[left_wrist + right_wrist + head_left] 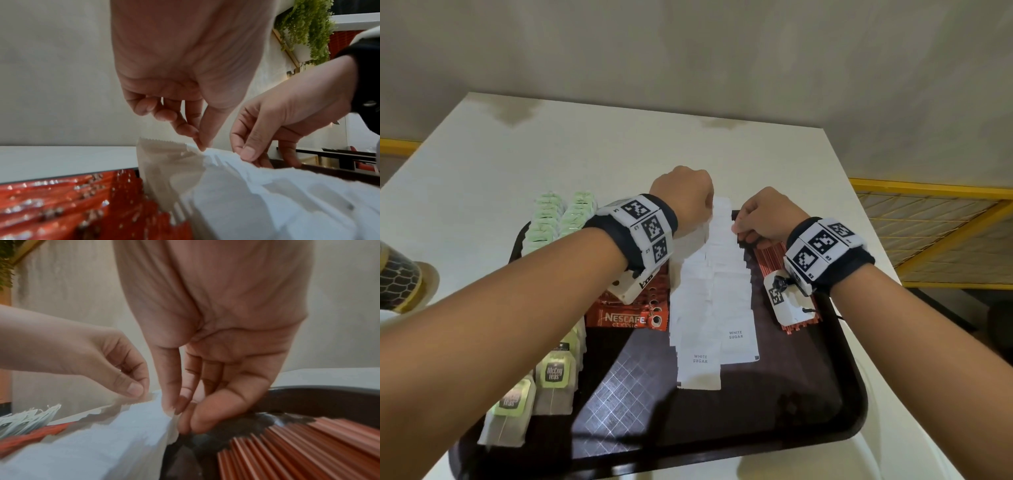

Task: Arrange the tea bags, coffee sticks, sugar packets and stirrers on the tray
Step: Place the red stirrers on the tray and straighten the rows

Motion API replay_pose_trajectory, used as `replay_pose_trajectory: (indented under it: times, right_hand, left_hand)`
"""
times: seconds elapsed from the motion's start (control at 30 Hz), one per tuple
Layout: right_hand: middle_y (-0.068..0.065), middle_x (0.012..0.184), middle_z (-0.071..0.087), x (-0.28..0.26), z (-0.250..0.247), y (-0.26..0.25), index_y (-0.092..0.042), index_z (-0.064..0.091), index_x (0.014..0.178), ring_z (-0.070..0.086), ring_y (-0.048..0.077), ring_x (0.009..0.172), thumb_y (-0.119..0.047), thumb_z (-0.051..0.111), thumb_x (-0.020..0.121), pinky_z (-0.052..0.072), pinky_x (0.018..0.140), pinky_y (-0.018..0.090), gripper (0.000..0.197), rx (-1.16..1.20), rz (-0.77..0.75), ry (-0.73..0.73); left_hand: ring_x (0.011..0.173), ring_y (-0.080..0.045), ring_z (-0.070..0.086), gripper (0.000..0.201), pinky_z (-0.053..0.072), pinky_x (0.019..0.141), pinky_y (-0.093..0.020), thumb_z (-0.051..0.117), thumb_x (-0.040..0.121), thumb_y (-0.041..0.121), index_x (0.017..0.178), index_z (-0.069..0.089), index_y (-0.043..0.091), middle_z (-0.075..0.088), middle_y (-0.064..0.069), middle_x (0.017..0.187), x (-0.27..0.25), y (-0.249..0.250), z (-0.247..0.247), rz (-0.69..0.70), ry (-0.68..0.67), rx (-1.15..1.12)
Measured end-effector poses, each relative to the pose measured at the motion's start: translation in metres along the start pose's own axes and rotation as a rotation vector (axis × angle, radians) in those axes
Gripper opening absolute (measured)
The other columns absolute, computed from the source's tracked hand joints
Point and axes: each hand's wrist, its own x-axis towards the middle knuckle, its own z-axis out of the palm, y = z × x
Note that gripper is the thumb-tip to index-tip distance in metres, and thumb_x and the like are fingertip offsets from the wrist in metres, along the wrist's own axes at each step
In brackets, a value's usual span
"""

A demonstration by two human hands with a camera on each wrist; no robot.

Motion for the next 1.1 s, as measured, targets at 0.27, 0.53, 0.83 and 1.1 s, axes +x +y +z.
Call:
replay_pose_trajectory:
  times: [0.27,0.53,0.83,1.1]
  right_hand:
    - [0.012,0.078,0.069,-0.004,-0.001,0.0,-0.002,0.065,0.091,0.068,0.02,0.07,0.004,0.07,0.083,0.059,0.061,0.028,0.012,0.081,-0.001,-0.018]
    - [0.011,0.083,0.068,-0.003,0.0,-0.004,-0.005,0.063,0.082,0.067,0.019,0.07,0.005,0.071,0.081,0.06,0.065,0.031,0.013,0.007,-0.048,0.043]
    - [0.015,0.086,0.069,0.0,0.0,-0.006,-0.004,0.064,0.082,0.067,0.021,0.073,0.006,0.072,0.08,0.06,0.068,0.033,0.013,-0.081,-0.102,0.056]
    - [0.012,0.08,0.071,-0.003,0.003,-0.006,-0.004,0.063,0.085,0.068,0.022,0.074,-0.01,0.079,0.077,0.059,0.062,0.03,0.018,-0.107,-0.119,0.01]
  left_hand:
    - [0.094,-0.025,0.063,0.018,0.052,0.076,-0.036,0.057,0.088,0.015,0.094,0.072,0.019,0.07,-0.003,0.098,-0.023,-0.019,-0.026,0.003,-0.081,0.04]
    - [0.092,-0.026,0.063,0.015,0.049,0.072,-0.031,0.06,0.087,0.015,0.095,0.073,0.015,0.071,-0.005,0.097,-0.028,-0.019,-0.023,-0.021,-0.178,0.063]
    - [0.092,-0.028,0.062,0.019,0.045,0.069,-0.033,0.054,0.091,0.015,0.097,0.071,0.011,0.07,-0.007,0.097,-0.03,-0.025,-0.019,-0.062,-0.105,0.035]
    - [0.095,-0.019,0.051,0.021,0.04,0.071,-0.031,0.069,0.086,0.038,0.096,0.064,0.019,0.061,0.003,0.095,-0.035,-0.026,-0.019,-0.024,-0.113,0.065]
